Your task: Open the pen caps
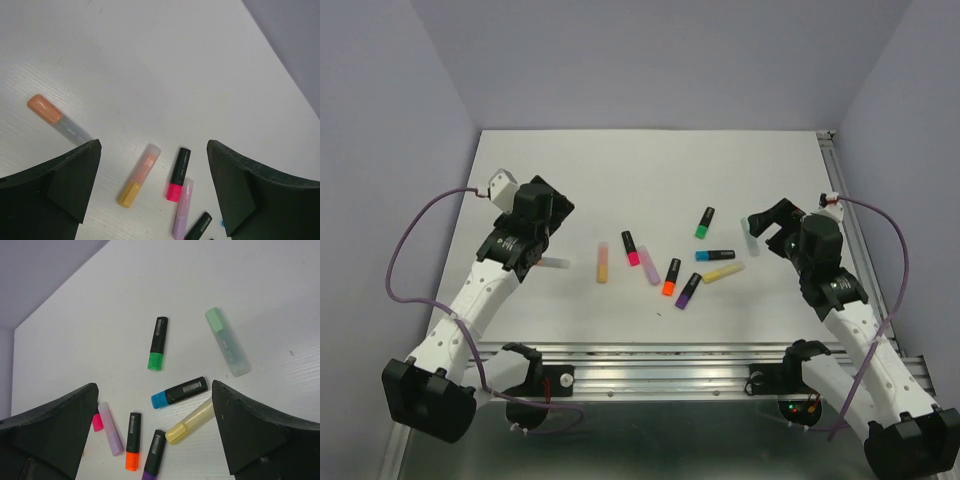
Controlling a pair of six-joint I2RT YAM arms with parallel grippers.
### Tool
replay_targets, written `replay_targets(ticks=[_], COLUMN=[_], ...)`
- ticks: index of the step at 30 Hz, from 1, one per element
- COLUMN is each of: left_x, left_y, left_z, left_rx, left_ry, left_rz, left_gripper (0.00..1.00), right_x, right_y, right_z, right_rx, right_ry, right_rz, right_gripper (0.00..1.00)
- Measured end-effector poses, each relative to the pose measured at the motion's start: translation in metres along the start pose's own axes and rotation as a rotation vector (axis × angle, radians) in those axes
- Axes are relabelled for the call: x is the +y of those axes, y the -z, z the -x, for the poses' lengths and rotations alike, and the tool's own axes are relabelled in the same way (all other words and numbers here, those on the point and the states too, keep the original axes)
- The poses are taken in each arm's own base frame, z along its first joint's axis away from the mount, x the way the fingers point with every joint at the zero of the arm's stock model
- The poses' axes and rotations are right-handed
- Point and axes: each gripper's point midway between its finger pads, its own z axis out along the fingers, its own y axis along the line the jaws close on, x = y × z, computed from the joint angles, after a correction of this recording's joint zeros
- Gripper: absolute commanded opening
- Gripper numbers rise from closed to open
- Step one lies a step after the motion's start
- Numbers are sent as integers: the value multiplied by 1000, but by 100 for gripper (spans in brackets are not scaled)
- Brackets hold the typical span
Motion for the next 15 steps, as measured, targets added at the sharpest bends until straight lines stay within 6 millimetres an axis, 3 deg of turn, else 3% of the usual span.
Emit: replay_targets(ticks=[3, 7, 12, 15], left_x=[11, 25, 34, 57], left_y=[-2, 7, 13, 1], left_z=[-9, -13, -11, -20], left_rx=[16, 23, 2, 27], left_ry=[-12, 4, 57, 65], left_rz=[23, 36, 38, 118], left_gripper=[99, 99, 99, 99], right_x=[3, 22, 17, 12], right_y=[5, 21, 20, 11], right_z=[11, 32, 16, 5], right_rx=[-47, -157, -150, -106], right_ry=[-11, -84, -99, -71], right_rz=[10, 125, 168, 141], right_gripper=[100, 100, 100, 100])
